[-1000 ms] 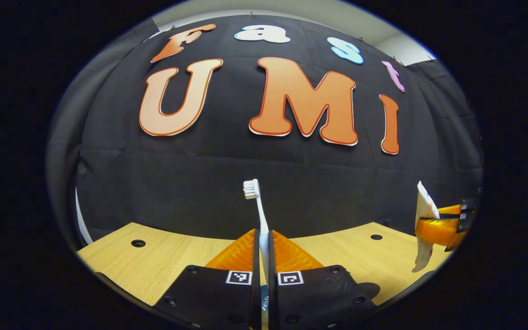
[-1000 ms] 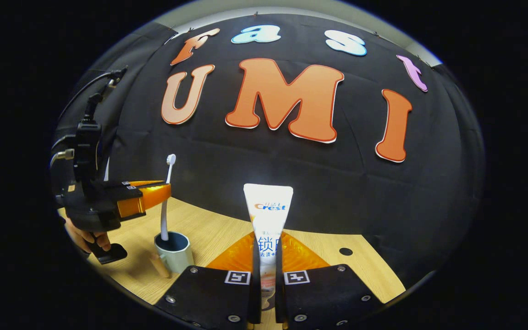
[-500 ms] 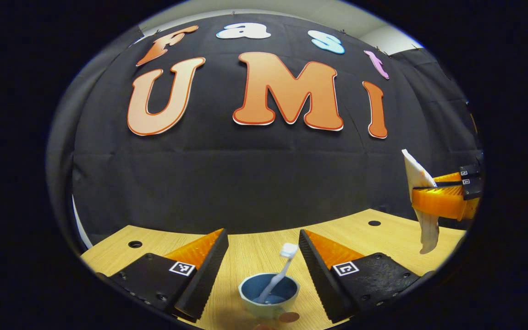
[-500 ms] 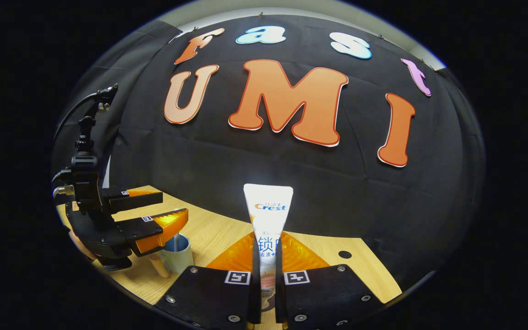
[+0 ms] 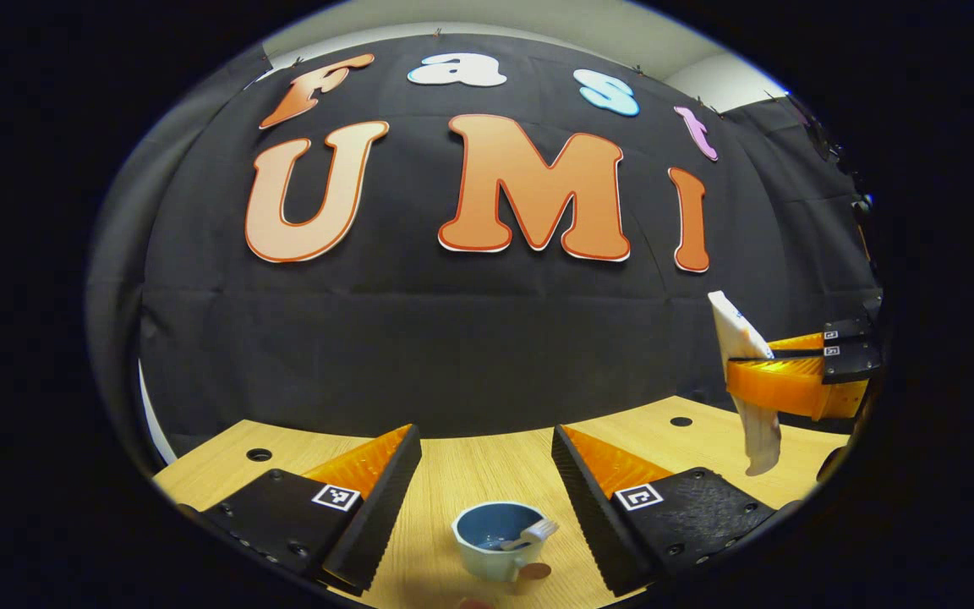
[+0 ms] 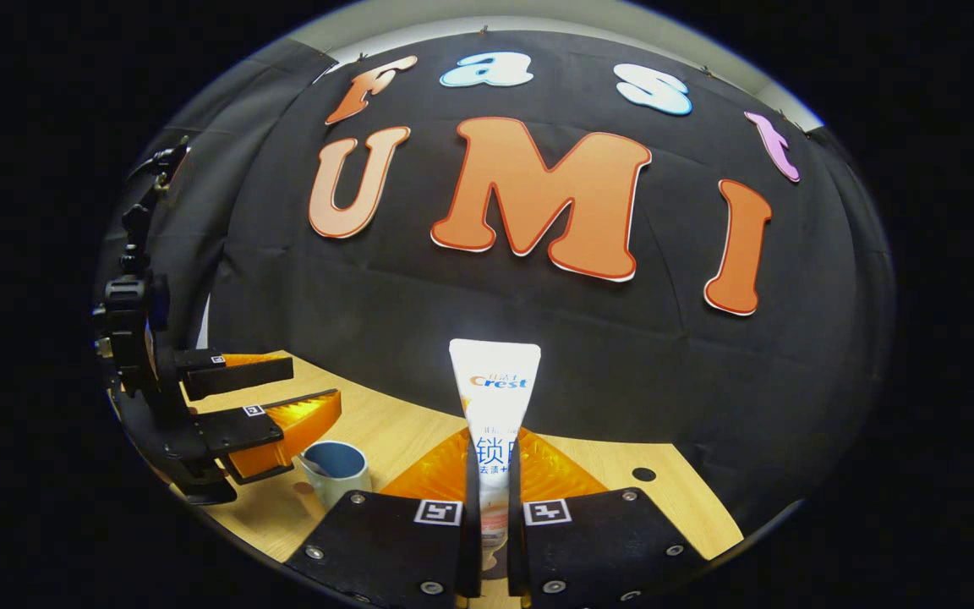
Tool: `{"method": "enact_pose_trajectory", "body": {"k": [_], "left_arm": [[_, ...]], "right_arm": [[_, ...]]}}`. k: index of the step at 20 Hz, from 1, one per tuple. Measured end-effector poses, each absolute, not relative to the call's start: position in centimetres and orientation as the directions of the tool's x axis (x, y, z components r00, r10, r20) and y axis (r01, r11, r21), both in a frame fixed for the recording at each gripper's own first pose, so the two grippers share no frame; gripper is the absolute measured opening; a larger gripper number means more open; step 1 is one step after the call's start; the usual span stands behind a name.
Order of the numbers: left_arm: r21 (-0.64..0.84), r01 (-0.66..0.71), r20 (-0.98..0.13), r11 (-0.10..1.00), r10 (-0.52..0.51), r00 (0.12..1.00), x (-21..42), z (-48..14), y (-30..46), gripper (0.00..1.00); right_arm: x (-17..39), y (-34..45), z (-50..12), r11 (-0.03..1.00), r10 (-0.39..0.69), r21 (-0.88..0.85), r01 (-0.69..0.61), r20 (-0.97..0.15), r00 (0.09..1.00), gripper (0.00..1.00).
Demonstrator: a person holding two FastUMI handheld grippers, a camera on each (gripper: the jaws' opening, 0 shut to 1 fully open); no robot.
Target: Put the toothbrush and toothpaste on the desktop into the cup, then pick up the cup and place it on the coaster on the desktop.
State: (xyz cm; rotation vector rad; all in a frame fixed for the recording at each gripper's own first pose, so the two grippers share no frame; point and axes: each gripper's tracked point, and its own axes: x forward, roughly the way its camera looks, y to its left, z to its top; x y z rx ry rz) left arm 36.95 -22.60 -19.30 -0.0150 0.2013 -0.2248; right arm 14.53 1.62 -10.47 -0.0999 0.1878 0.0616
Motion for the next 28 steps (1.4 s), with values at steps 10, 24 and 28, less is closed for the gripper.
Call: {"method": "enact_pose_trajectory", "body": {"k": [10,24,28], "left_arm": [[-0.063,0.178,-0.224,0.982,-0.188,0.956,32.1,-15.5,-18.2,0.95],[-0.049,0.162,-0.185,0.985,-0.169,0.968,25.2,-13.4,-13.6,0.96],[-0.055,0.140,-0.172,0.989,-0.148,0.974,24.8,-13.8,-12.3,0.95]], "right_arm": [[16.0,7.1,-9.3,0.991,0.116,-0.054,-0.125,-0.146,0.983,0.12],[20.6,13.3,-9.9,0.949,0.291,0.135,-0.285,-0.027,0.956,0.12],[21.7,14.8,-11.2,0.934,0.330,0.151,-0.323,-0.020,0.944,0.12]]}}
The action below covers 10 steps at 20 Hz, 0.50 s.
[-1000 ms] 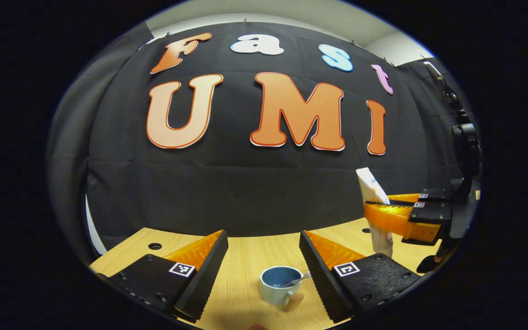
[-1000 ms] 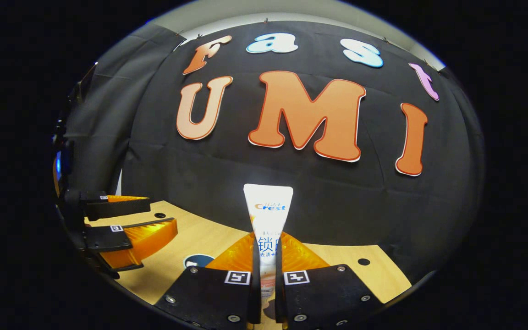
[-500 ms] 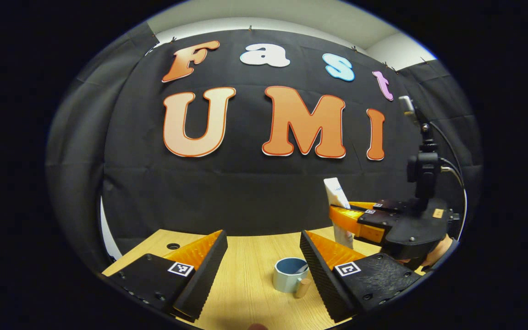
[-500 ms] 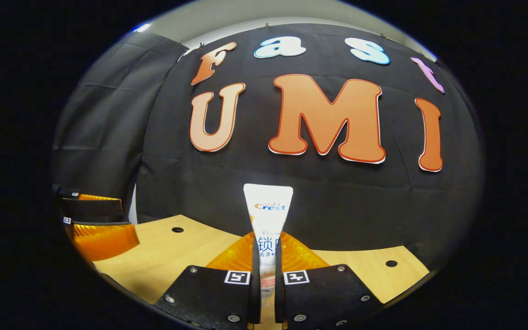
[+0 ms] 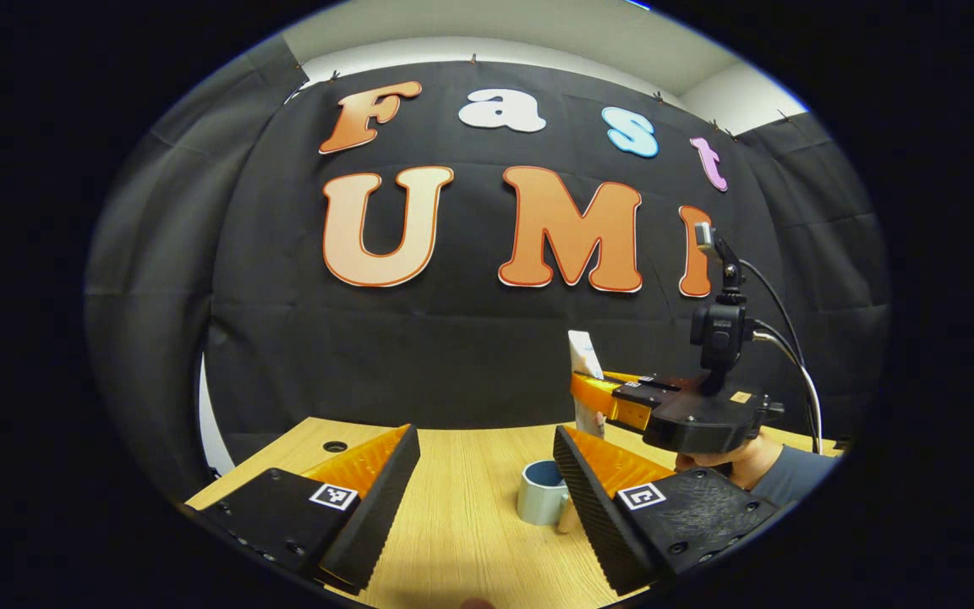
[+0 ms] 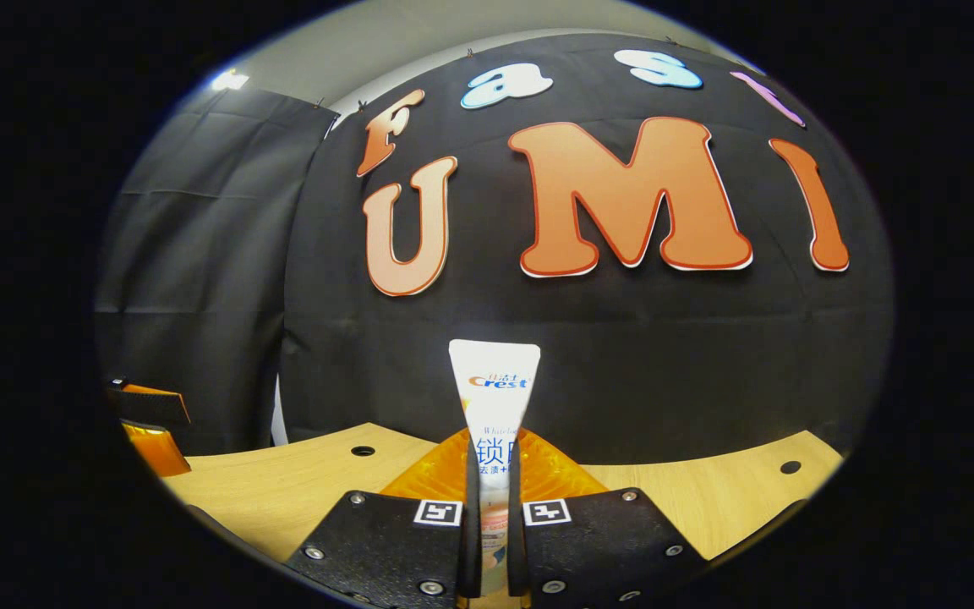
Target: Put the toothbrush and toothpaste on the desktop into the cup, then pick up the cup and place it on the coaster on the desktop.
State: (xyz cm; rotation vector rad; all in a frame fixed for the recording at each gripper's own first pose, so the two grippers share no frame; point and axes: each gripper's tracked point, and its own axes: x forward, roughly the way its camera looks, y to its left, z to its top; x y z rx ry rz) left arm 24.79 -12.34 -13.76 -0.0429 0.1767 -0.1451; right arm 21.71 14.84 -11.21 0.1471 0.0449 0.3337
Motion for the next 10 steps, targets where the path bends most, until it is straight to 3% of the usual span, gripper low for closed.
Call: {"method": "enact_pose_trajectory", "body": {"k": [6,8,10], "left_arm": [[-0.060,0.119,-0.181,0.991,-0.128,0.975,25.0,-14.5,-11.2,0.96],[-0.056,0.116,-0.184,0.992,-0.124,0.975,24.9,-14.7,-11.2,0.96],[-0.057,0.113,-0.193,0.992,-0.122,0.974,24.9,-15.4,-11.2,0.96]], "right_arm": [[22.8,16.1,-12.0,0.924,0.358,0.140,-0.355,0.002,0.934,0.14],[23.3,16.3,-12.2,0.924,0.360,0.139,-0.357,0.004,0.933,0.18],[23.3,16.5,-12.7,0.919,0.374,0.146,-0.367,-0.018,0.927,0.28]]}}
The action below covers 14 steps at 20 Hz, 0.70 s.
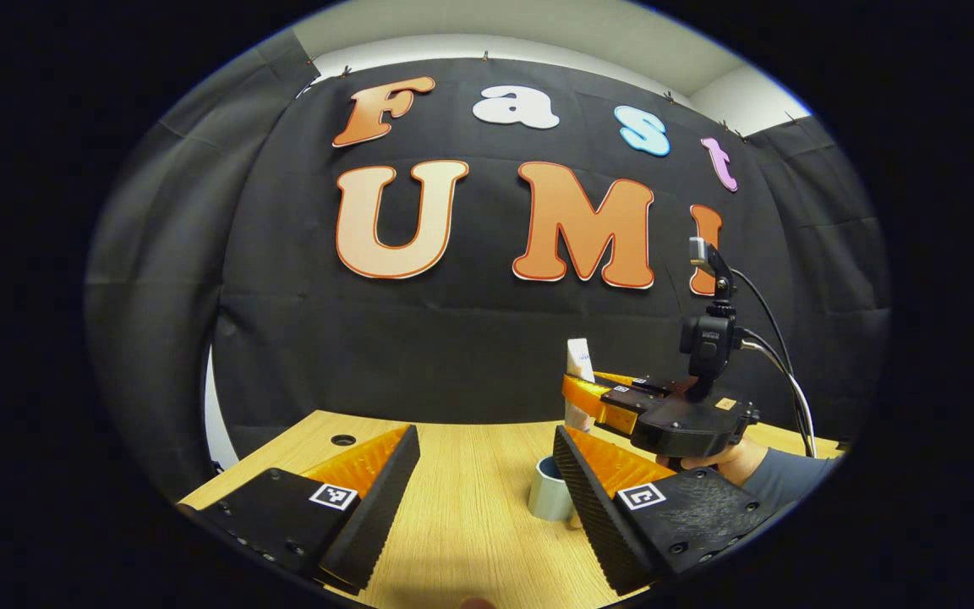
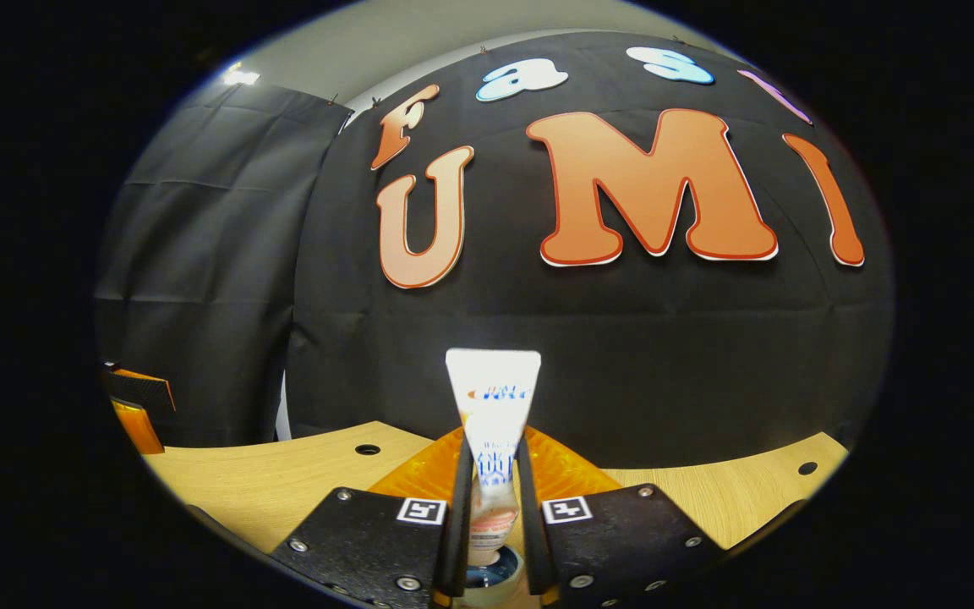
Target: Put the toothbrush and toothpaste on the desktop into the cup, then pick up the cup and place it on the coaster on the desktop.
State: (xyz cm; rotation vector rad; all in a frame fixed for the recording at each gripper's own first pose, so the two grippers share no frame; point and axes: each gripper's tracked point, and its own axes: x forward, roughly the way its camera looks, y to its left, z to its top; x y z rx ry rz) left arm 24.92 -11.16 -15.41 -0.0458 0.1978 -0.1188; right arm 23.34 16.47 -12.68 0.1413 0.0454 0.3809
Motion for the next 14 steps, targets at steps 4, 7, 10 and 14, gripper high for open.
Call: {"method": "enact_pose_trajectory", "body": {"k": [4,7,10,14], "left_arm": [[-0.070,0.107,-0.218,0.992,-0.120,0.969,25.2,-16.3,-11.3,0.96],[-0.079,0.108,-0.233,0.991,-0.124,0.965,25.4,-17.0,-11.6,0.96],[-0.094,0.122,-0.257,0.988,-0.143,0.956,25.6,-17.6,-12.5,0.97],[-0.108,0.151,-0.290,0.983,-0.176,0.941,25.8,-18.3,-14.6,0.97]], "right_arm": [[23.0,16.4,-12.2,0.920,0.376,0.121,-0.372,-0.018,0.926,0.55],[22.4,15.7,-10.7,0.926,0.367,0.093,-0.366,0.011,0.930,0.58],[21.9,15.4,-9.7,0.925,0.367,0.093,-0.368,0.028,0.930,0.63],[20.7,14.1,-7.2,0.927,0.357,0.099,-0.361,0.058,0.932,0.69]]}}
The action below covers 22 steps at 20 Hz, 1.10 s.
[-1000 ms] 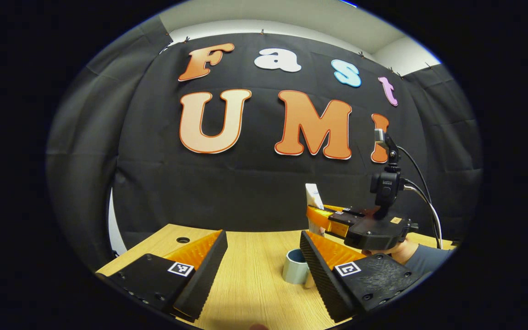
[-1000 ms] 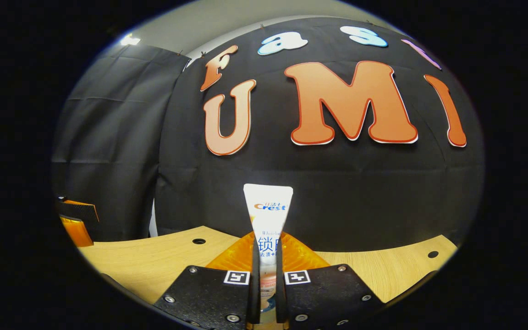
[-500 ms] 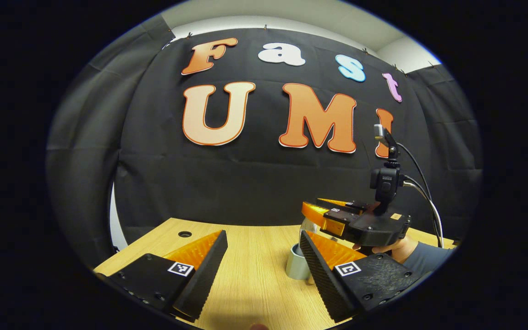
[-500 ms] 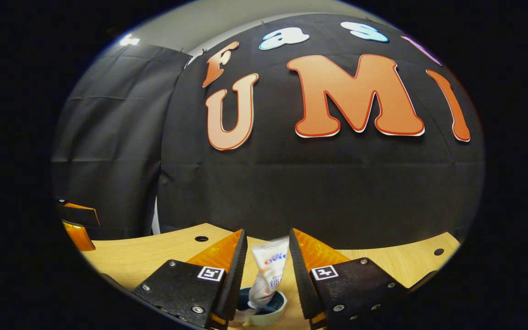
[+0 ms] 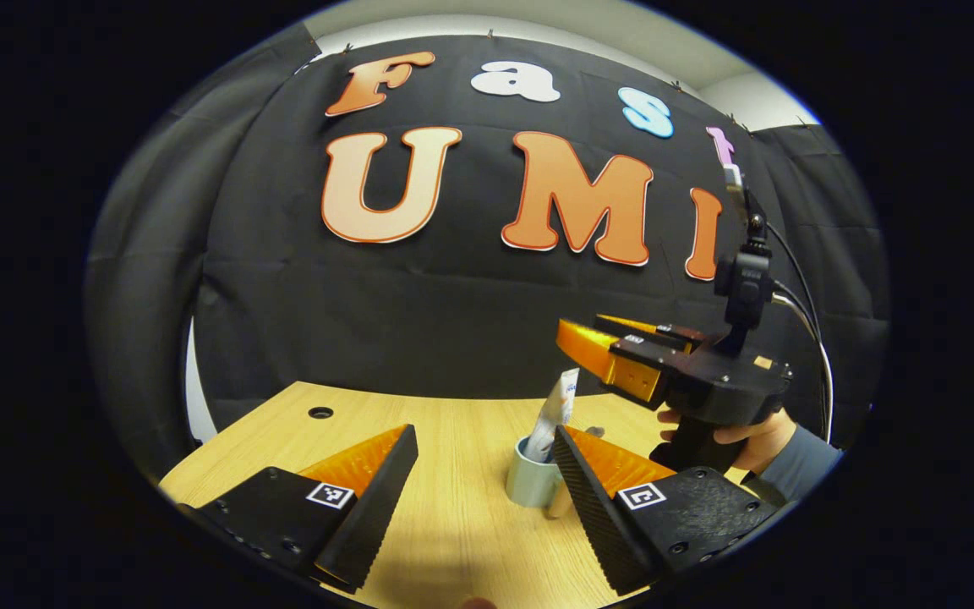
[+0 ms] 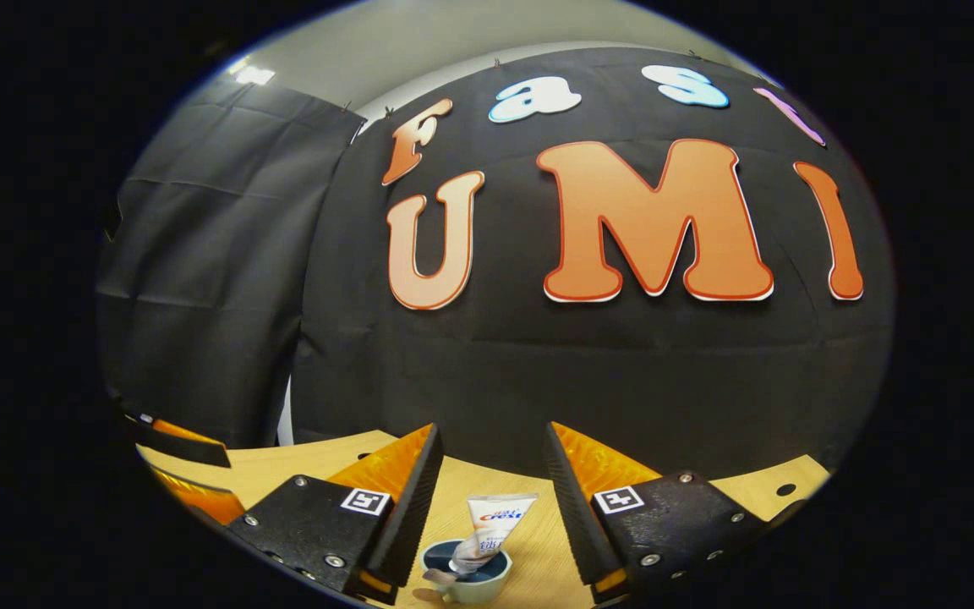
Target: Put the toothbrush and toothpaste on the desktop into the cup, then pick up the cup and place it on the coaster on the desktop.
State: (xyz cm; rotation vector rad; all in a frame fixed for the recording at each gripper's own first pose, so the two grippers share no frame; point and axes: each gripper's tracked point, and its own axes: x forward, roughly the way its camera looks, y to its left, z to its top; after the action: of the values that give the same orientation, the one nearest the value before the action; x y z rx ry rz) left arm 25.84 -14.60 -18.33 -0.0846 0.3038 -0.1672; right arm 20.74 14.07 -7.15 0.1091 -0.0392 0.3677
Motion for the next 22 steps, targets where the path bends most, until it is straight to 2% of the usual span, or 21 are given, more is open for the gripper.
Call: {"method": "enact_pose_trajectory", "body": {"k": [1,3,14,20,22], "left_arm": [[-0.112,0.163,-0.302,0.980,-0.190,0.934,26.0,-18.6,-15.3,0.97],[-0.122,0.180,-0.335,0.976,-0.211,0.918,26.0,-19.4,-16.8,0.97],[-0.131,0.231,-0.538,0.964,-0.265,0.800,26.6,-23.7,-22.1,0.97],[-0.129,0.206,-0.691,0.970,-0.237,0.683,28.0,-28.1,-22.6,0.97],[-0.156,0.184,-0.736,0.970,-0.239,0.634,28.4,-29.4,-22.8,0.98]], "right_arm": [[20.4,13.6,-6.6,0.931,0.346,0.097,-0.351,0.060,0.936,0.77],[19.6,12.8,-5.6,0.934,0.339,0.097,-0.344,0.062,0.939,0.82],[15.0,6.8,-2.1,0.974,0.217,0.066,-0.215,-0.014,0.976,0.85],[11.9,5.3,-2.6,0.977,0.207,0.069,-0.200,-0.110,0.972,0.85],[10.9,4.9,-2.5,0.977,0.211,0.050,-0.207,-0.109,0.971,0.85]]}}
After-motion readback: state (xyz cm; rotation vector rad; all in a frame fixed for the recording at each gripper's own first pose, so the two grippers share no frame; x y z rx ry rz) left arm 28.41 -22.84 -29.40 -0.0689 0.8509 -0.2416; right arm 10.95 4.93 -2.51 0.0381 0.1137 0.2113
